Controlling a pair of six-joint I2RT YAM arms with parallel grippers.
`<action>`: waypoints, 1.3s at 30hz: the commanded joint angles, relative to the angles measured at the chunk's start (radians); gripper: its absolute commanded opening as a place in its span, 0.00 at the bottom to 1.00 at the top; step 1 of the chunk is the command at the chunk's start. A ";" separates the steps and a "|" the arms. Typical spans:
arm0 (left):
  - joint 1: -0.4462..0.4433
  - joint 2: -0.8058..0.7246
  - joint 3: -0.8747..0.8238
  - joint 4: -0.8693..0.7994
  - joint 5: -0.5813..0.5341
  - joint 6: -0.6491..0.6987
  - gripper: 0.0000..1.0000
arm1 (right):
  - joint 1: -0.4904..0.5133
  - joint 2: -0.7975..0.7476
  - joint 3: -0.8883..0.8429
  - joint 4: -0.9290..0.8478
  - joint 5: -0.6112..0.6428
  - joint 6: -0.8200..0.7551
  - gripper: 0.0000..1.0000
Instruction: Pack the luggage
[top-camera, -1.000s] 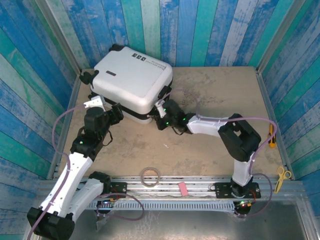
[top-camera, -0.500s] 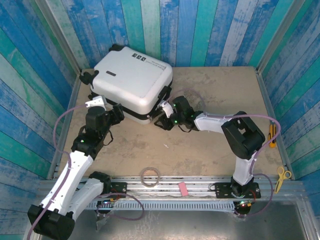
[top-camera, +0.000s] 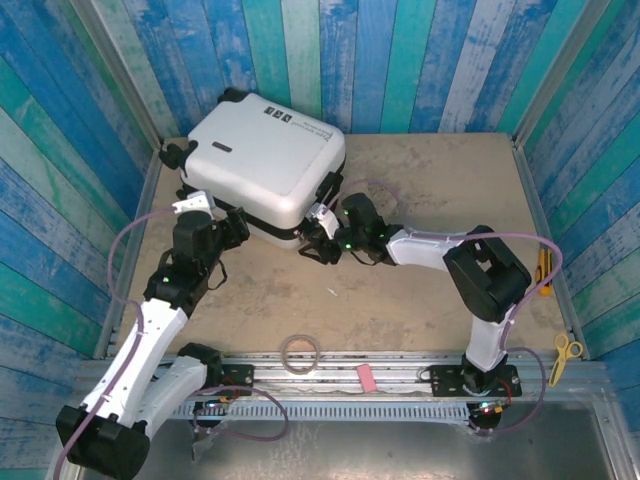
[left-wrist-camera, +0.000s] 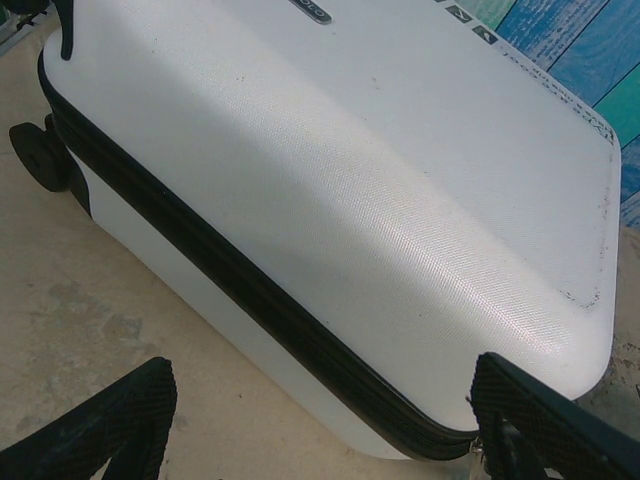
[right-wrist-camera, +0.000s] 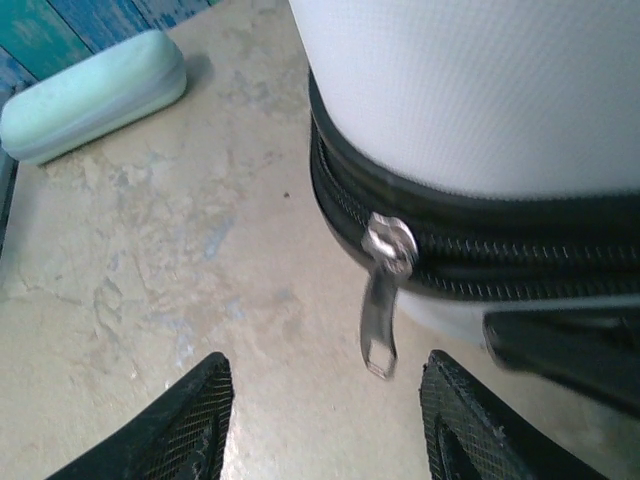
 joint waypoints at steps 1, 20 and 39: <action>-0.001 0.007 0.032 0.001 0.012 0.013 0.80 | 0.006 0.032 0.034 0.034 -0.007 0.026 0.52; -0.001 0.042 0.058 0.021 0.027 0.016 0.80 | 0.007 0.107 0.107 0.020 0.073 0.111 0.43; -0.002 0.178 0.235 0.031 -0.082 0.091 0.85 | 0.006 0.077 0.080 0.056 0.084 0.181 0.00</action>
